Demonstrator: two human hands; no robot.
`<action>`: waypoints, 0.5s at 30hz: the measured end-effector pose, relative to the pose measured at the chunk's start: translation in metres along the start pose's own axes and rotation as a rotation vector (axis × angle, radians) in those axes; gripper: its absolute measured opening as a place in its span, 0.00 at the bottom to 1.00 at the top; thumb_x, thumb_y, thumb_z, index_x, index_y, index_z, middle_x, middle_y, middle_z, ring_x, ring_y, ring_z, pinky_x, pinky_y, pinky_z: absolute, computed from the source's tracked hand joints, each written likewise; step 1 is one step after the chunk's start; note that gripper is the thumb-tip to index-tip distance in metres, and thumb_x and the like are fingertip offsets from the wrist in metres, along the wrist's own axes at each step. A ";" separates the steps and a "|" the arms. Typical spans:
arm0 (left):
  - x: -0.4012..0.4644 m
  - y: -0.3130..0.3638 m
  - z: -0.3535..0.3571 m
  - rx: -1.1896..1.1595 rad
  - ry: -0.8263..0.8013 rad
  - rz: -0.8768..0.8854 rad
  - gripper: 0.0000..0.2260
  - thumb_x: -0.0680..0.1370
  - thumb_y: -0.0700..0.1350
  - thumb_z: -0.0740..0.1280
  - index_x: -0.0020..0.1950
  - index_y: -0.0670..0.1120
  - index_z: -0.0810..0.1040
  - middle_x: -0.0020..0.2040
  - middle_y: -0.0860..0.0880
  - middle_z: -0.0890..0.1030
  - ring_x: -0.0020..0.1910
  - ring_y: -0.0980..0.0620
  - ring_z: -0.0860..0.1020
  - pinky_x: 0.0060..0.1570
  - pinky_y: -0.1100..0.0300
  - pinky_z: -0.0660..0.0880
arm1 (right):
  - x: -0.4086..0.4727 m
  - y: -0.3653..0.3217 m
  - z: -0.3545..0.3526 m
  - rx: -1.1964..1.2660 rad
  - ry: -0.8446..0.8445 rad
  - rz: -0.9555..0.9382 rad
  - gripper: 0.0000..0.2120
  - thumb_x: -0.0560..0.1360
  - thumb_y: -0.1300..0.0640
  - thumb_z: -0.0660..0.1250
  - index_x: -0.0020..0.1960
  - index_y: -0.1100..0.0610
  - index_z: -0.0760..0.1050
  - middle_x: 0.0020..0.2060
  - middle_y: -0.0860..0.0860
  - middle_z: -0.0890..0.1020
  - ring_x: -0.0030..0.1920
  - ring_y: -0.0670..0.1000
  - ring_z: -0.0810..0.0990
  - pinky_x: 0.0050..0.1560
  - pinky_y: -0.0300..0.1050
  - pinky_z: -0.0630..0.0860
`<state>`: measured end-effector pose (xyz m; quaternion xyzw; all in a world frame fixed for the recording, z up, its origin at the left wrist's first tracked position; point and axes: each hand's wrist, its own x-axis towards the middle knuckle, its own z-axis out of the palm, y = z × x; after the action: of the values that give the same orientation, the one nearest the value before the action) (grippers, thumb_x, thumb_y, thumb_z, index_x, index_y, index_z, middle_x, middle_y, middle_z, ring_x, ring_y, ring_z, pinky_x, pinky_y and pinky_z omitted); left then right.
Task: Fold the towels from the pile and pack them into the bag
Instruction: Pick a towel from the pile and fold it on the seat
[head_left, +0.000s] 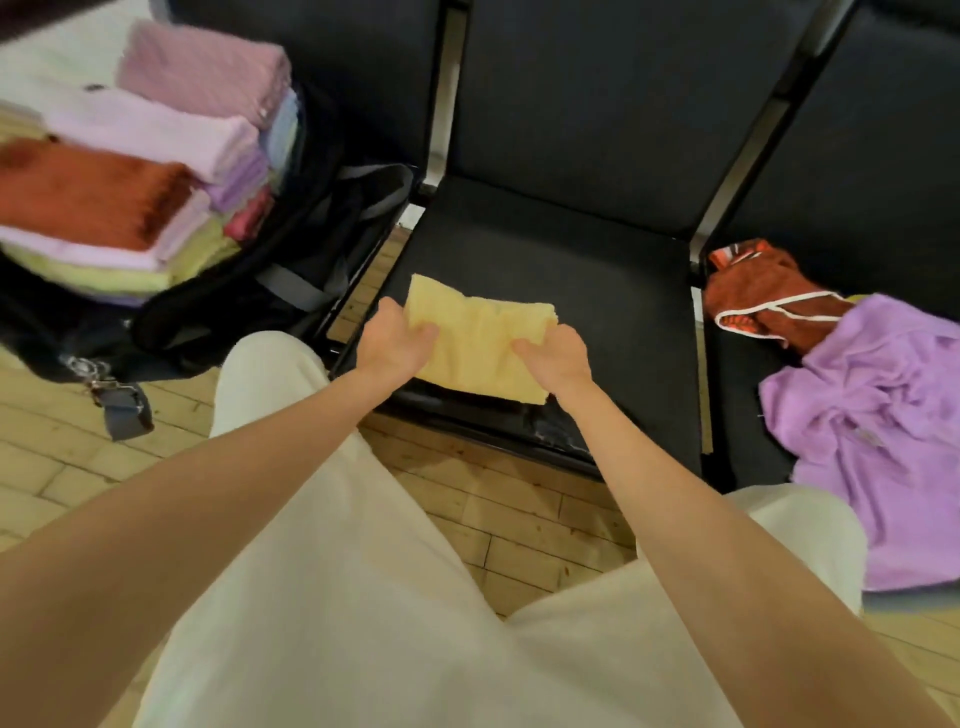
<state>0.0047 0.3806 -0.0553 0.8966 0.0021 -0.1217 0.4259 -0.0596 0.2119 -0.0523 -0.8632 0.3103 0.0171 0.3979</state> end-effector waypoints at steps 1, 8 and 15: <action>0.004 0.002 -0.011 -0.006 0.018 0.023 0.15 0.77 0.47 0.65 0.58 0.40 0.67 0.49 0.46 0.73 0.47 0.48 0.73 0.43 0.54 0.70 | 0.000 -0.011 0.000 0.149 -0.011 0.015 0.16 0.75 0.55 0.65 0.59 0.63 0.71 0.51 0.55 0.77 0.53 0.55 0.76 0.54 0.51 0.76; 0.036 -0.019 -0.130 0.089 0.354 0.170 0.16 0.77 0.43 0.64 0.61 0.36 0.66 0.55 0.38 0.77 0.54 0.40 0.76 0.45 0.53 0.68 | 0.005 -0.120 0.051 0.402 -0.111 -0.139 0.11 0.74 0.61 0.66 0.55 0.60 0.67 0.52 0.54 0.75 0.55 0.54 0.76 0.54 0.52 0.77; 0.073 -0.037 -0.234 0.079 0.641 0.187 0.14 0.77 0.40 0.60 0.62 0.37 0.69 0.56 0.39 0.77 0.56 0.42 0.75 0.48 0.55 0.66 | -0.005 -0.229 0.105 0.402 -0.061 -0.481 0.12 0.75 0.61 0.66 0.53 0.60 0.64 0.42 0.47 0.69 0.48 0.50 0.72 0.50 0.47 0.72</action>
<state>0.1221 0.5752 0.0424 0.9014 0.0489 0.2061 0.3776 0.0854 0.4001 0.0323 -0.8150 0.0822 -0.1131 0.5624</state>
